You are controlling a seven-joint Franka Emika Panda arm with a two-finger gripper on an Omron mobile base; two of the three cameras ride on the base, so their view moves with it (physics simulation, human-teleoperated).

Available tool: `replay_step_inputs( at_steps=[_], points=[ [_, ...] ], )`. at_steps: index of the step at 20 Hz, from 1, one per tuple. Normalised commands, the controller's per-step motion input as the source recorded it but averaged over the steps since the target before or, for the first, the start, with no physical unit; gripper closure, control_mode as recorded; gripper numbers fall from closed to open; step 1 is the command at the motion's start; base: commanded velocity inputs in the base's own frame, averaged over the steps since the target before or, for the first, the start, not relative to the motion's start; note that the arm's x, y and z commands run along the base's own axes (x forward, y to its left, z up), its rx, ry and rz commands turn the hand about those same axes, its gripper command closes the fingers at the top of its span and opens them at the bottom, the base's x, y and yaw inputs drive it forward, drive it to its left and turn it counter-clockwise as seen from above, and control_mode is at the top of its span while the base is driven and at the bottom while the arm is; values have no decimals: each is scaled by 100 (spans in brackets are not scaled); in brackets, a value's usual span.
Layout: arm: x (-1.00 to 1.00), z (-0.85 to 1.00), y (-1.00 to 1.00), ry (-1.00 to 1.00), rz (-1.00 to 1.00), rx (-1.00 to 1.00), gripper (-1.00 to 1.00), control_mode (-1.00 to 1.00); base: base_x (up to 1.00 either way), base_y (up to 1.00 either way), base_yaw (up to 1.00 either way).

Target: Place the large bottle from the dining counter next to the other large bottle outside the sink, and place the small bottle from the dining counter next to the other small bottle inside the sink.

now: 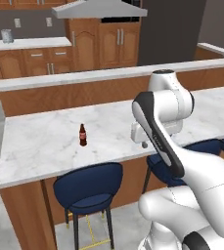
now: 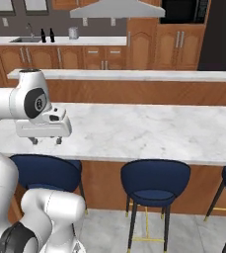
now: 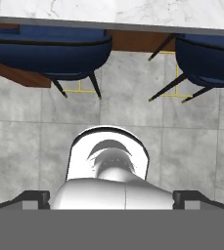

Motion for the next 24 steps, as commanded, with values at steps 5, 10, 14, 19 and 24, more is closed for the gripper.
replay_step_inputs(
  at_steps=[5,10,14,19,24],
  points=[
    [0,0,0,0,0,0,-100,100,24,-15,10],
    [0,0,0,0,0,0,-100,100,36,-5,3],
    [0,0,0,0,0,0,-100,100,0,0,0],
    [0,0,0,0,0,0,-100,100,0,0,0],
    [0,0,0,0,0,0,-100,-100,0,0,0]
  ],
)
